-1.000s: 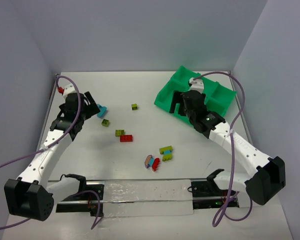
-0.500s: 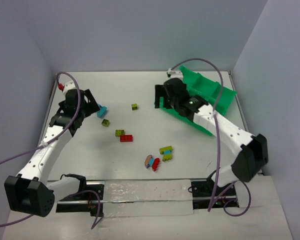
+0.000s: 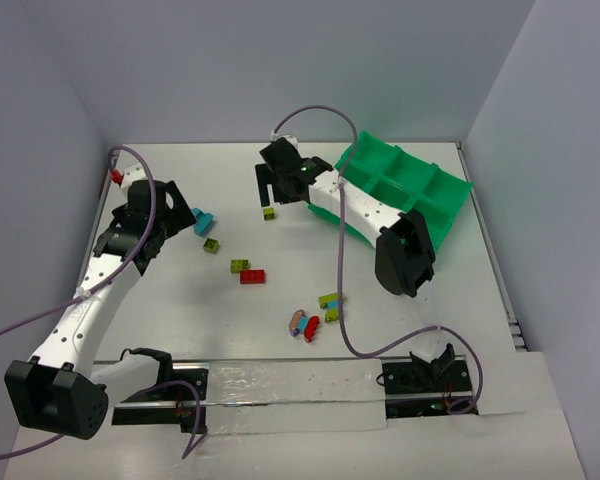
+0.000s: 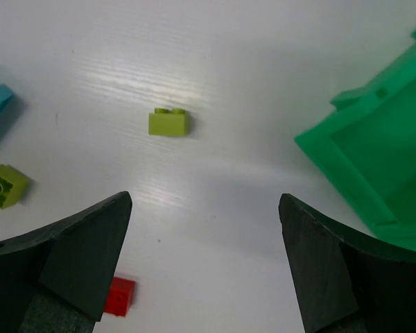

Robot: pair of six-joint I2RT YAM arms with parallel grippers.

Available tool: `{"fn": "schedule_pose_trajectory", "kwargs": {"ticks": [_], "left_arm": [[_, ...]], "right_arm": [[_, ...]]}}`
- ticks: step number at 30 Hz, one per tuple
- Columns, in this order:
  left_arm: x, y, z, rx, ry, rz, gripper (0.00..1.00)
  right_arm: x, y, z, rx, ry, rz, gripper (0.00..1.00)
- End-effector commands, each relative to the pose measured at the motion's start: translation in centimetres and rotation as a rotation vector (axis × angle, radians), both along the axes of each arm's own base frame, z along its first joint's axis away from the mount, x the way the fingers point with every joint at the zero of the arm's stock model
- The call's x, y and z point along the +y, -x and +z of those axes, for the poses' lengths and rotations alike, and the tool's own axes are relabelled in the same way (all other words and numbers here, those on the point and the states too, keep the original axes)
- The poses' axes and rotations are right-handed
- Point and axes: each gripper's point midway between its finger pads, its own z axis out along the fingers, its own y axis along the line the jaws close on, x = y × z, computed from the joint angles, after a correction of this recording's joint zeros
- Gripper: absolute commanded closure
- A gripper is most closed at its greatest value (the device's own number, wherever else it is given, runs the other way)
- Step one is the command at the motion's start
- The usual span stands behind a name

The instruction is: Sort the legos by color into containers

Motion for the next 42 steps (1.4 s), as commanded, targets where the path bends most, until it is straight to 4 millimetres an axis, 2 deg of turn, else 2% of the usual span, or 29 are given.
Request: {"fn": "schedule_pose_trajectory", "kwargs": {"ticks": [1,3,5,10,19,24,28,33,42], "left_arm": [[0.0,-0.3,2.5,-0.058,0.012,0.014,0.01],[0.1,-0.2,2.2,-0.047,0.007,0.018,0.01],[0.1,-0.1,2.2,-0.043,0.005,0.022,0.01],[0.0,0.0,2.5,-0.054,0.009,0.013,0.01],[0.1,0.2,3.0,-0.057,0.002,0.007,0.01],[0.3,0.4,3.1,-0.056,-0.003,0.006,0.01],[0.3,0.5,2.8,-0.047,-0.007,0.008,0.01],[0.3,0.5,2.7,-0.044,-0.008,0.006,0.01],[0.6,0.6,2.9,-0.043,-0.02,0.014,0.01]], "right_arm": [[2.0,-1.0,1.3,-0.017,-0.025,0.001,0.05],[2.7,-1.8,1.0,-0.017,-0.025,-0.005,0.05],[3.0,-2.1,-0.5,0.008,-0.011,-0.016,0.05],[5.2,-2.9,-1.6,0.008,-0.055,-0.012,0.05],[6.3,-3.5,-5.0,0.006,-0.029,-0.049,0.06],[6.0,-3.9,-7.1,0.015,-0.008,-0.094,0.1],[6.0,-4.1,-8.0,0.013,0.004,-0.101,0.14],[6.2,-4.1,-8.9,0.02,0.009,-0.101,0.23],[6.6,-4.0,-10.7,0.043,0.008,-0.094,0.29]]}}
